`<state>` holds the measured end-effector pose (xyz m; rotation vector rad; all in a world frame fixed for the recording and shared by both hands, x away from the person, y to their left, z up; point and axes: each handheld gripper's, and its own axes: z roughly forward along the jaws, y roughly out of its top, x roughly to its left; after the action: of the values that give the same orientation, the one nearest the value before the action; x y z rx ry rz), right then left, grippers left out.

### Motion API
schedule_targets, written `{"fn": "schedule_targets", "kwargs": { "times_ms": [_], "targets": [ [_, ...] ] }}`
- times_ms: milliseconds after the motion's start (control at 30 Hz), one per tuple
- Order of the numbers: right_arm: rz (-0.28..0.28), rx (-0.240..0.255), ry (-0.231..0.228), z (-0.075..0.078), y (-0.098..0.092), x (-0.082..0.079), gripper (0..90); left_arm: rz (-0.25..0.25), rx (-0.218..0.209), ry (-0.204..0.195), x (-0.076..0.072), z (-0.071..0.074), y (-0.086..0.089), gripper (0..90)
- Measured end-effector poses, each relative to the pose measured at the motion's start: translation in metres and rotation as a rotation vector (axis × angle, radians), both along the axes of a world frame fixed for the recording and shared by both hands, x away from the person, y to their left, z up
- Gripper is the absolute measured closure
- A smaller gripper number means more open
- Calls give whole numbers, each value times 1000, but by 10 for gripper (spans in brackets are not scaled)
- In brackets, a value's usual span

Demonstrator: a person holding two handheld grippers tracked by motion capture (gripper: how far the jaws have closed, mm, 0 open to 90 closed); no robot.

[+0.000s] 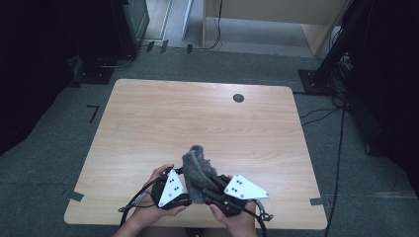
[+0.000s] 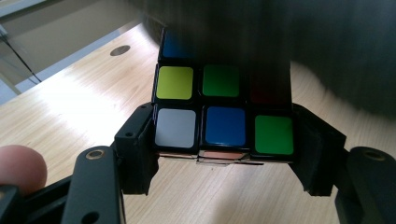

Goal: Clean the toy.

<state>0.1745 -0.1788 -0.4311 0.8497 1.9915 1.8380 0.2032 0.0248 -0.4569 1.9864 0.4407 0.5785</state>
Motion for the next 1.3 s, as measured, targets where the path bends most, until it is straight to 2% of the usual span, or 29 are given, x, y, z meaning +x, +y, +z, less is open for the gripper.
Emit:
{"fn": "schedule_targets", "kwargs": {
  "times_ms": [33, 67, 133, 267, 333, 367, 400, 500, 567, 733, 800, 933, 1067, 1133, 1300],
  "targets": [
    [-7, -8, 5, -6, 2, 2, 680, 3, 11, -13, -1, 1, 0, 347],
    [-13, 15, 15, -9, 0, 4, 682, 5, 12, -17, -1, 1, 1, 347],
    [-47, 24, 8, -7, -8, 8, 685, 7, -7, -13, 0, 3, 2, 347],
    [-186, 31, -28, 2, -33, 13, 685, 20, -40, -6, 4, 3, 8, 347],
    [-274, -3, -58, 3, -46, 16, 684, 36, -60, 0, 6, 3, 12, 347],
    [-307, -20, -66, 3, -52, 18, 682, 49, -86, 2, 8, 4, 15, 347],
    [-355, -25, -59, 0, -60, 22, 679, 61, -109, 6, 10, 4, 17, 347],
    [-434, -30, -29, -10, -79, 33, 677, 111, -159, 17, 17, 0, 25, 347],
    [-450, -40, 2, -19, -86, 39, 676, 141, -184, 37, 22, -4, 29, 346],
    [-466, -76, 80, -42, -94, 54, 664, 217, -219, 121, 41, -17, 37, 346],
    [-463, -89, 120, -50, -96, 58, 657, 248, -208, 155, 48, -21, 38, 346],
    [-471, -113, 174, -63, -98, 64, 655, 287, -148, 183, 59, -32, 38, 346],
    [-471, -117, 194, -69, -100, 67, 650, 309, -101, 210, 67, -40, 36, 346],
    [-468, -120, 199, -70, -100, 68, 648, 305, -82, 224, 69, -43, 35, 346],
    [-462, -120, 211, -72, -100, 69, 646, 306, -39, 228, 70, -48, 30, 345]
  ]
}}
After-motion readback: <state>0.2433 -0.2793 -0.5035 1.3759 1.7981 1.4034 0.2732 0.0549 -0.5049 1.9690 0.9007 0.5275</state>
